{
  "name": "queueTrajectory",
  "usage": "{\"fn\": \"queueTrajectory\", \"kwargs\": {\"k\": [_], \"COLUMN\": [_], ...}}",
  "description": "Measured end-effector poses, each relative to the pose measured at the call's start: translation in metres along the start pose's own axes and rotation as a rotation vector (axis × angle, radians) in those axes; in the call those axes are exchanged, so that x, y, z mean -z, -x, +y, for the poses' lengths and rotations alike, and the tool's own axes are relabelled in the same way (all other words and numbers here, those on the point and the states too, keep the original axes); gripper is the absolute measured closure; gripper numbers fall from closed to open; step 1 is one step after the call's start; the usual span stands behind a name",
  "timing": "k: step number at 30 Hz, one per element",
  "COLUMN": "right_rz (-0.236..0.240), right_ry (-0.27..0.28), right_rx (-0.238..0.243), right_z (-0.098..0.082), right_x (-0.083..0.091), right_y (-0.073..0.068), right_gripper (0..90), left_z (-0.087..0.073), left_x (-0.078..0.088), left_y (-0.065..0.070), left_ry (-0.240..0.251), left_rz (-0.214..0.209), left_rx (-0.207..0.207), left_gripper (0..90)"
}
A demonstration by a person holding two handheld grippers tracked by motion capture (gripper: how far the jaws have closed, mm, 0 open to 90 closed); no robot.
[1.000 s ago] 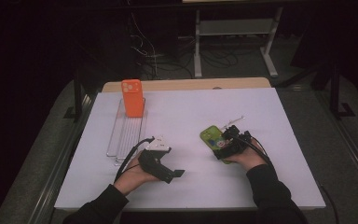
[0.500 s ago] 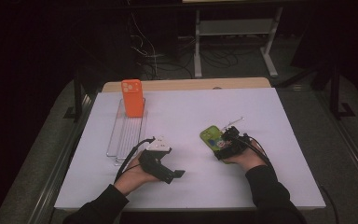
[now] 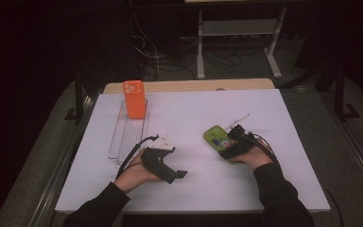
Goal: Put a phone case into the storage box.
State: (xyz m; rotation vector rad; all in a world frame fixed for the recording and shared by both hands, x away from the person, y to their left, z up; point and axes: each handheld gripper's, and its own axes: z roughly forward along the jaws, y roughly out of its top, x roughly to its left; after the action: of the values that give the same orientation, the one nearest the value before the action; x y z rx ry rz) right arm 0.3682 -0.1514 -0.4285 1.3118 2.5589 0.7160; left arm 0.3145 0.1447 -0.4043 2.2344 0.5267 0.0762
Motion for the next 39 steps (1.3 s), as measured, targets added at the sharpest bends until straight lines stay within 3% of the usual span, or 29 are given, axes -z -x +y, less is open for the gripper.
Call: {"fn": "queueTrajectory", "kwargs": {"k": [7, 12, 17, 19, 23, 25, 30, 39], "right_rz": [0.064, 0.092, 0.13, 0.142, 0.204, 0.214, 0.263, 0.357], "right_ry": [0.055, 0.062, 0.068, 0.069, 0.065, 0.068, 0.073, 0.034], "right_rx": [0.031, 0.089, 0.149, 0.185, 0.252, 0.33, 0.447, 0.594], "right_z": [0.016, 0.025, 0.027, 0.025, 0.023, 0.023, 0.025, 0.025], "right_x": [0.021, 0.028, 0.031, 0.032, 0.031, 0.03, 0.03, 0.024], "right_y": [0.01, 0.013, 0.013, 0.011, 0.0, -0.005, -0.024, -0.054], "right_gripper": [15.0, 15.0, 15.0, 15.0, 15.0, 15.0, 15.0, 14.9], "left_z": [0.023, 0.038, 0.042, 0.041, 0.037, 0.037, 0.037, 0.035], "left_x": [0.008, 0.011, 0.006, 0.006, 0.006, 0.007, 0.009, 0.008], "left_y": [-0.011, -0.024, -0.03, -0.028, -0.027, -0.026, -0.021, -0.018], "left_ry": [-0.002, 0.02, 0.026, 0.009, -0.011, -0.006, -0.002, -0.018], "left_rz": [-0.013, -0.025, -0.053, -0.056, -0.058, -0.06, -0.099, -0.137], "left_rx": [-0.016, -0.015, -0.033, -0.062, -0.108, -0.122, -0.158, -0.203], "left_gripper": [0.2, 0.2, 0.2, 0.2, 0.2, 0.2, 0.2, 0.2]}}
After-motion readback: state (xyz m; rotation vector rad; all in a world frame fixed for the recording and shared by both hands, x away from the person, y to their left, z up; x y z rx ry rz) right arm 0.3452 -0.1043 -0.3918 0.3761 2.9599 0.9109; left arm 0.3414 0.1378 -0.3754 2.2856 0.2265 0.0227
